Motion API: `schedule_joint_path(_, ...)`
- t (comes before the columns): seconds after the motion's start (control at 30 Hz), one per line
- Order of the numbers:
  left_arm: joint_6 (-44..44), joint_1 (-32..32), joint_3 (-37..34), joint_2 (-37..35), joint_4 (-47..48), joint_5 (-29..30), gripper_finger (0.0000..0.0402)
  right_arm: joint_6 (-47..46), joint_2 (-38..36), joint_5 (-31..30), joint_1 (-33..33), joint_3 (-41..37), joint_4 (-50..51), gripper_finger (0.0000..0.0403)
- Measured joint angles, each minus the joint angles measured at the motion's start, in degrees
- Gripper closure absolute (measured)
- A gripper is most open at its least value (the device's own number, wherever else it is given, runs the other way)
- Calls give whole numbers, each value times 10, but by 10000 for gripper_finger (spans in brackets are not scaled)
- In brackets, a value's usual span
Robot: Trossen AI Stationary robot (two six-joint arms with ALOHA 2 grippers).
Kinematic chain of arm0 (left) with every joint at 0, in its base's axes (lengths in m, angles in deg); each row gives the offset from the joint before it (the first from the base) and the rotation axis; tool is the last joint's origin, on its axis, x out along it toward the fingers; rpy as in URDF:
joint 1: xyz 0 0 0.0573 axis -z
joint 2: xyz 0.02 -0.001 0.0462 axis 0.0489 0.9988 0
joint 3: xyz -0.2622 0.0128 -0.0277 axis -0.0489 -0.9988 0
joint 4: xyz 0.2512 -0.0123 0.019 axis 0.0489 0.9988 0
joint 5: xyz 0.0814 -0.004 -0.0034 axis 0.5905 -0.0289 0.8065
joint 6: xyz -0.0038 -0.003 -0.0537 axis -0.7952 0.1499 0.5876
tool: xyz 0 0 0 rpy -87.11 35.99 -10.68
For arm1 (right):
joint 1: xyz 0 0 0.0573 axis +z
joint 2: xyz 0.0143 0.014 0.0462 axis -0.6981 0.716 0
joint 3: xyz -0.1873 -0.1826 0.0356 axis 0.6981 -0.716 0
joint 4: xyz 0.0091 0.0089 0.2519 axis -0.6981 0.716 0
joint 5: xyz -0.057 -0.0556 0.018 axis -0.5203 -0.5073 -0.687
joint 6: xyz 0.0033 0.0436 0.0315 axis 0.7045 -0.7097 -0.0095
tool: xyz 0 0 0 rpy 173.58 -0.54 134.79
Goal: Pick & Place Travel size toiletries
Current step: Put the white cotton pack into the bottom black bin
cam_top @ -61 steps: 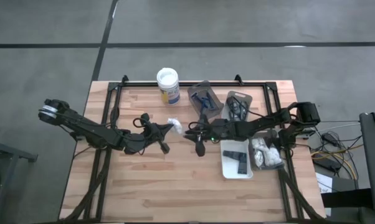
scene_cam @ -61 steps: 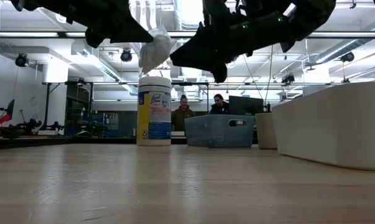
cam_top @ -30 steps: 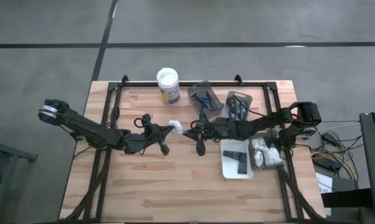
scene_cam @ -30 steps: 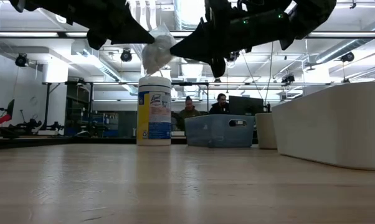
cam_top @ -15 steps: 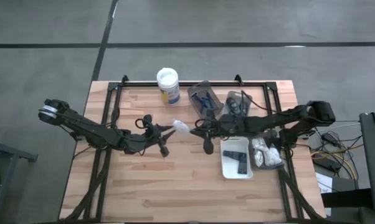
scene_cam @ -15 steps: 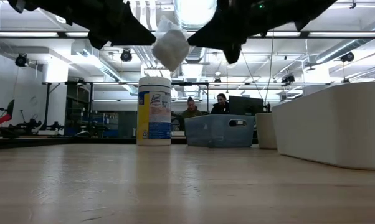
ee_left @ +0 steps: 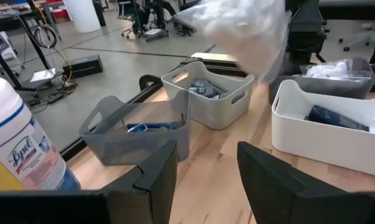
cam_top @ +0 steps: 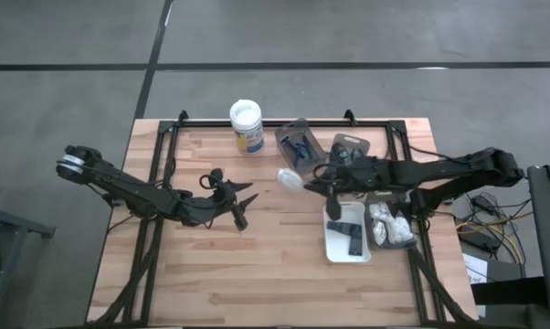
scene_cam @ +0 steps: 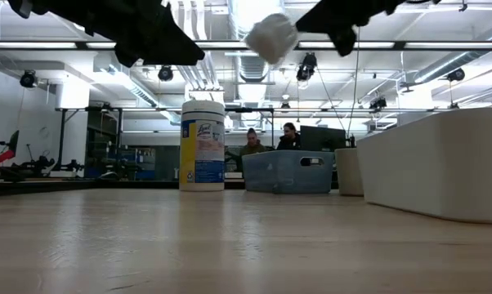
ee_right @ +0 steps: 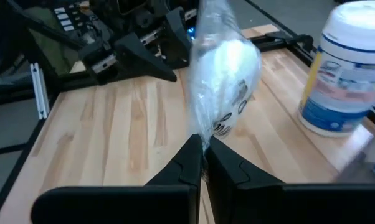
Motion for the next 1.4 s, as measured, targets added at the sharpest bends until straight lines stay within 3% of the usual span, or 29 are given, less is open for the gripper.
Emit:
schedule_joint_path(0.53,21,0,0,0,28,-28,229,-164,-215,17,0,0,393,394)
schedule_joint_path(0.7,21,0,0,0,28,-28,229,-204,-260,32,0,0,472,394)
schedule_joint_path(1.03,22,0,0,0,28,-28,230,-235,-278,70,0,0,646,394)
schedule_joint_path(1.4,28,0,0,0,27,-28,230,-284,-284,64,0,-1,792,394)
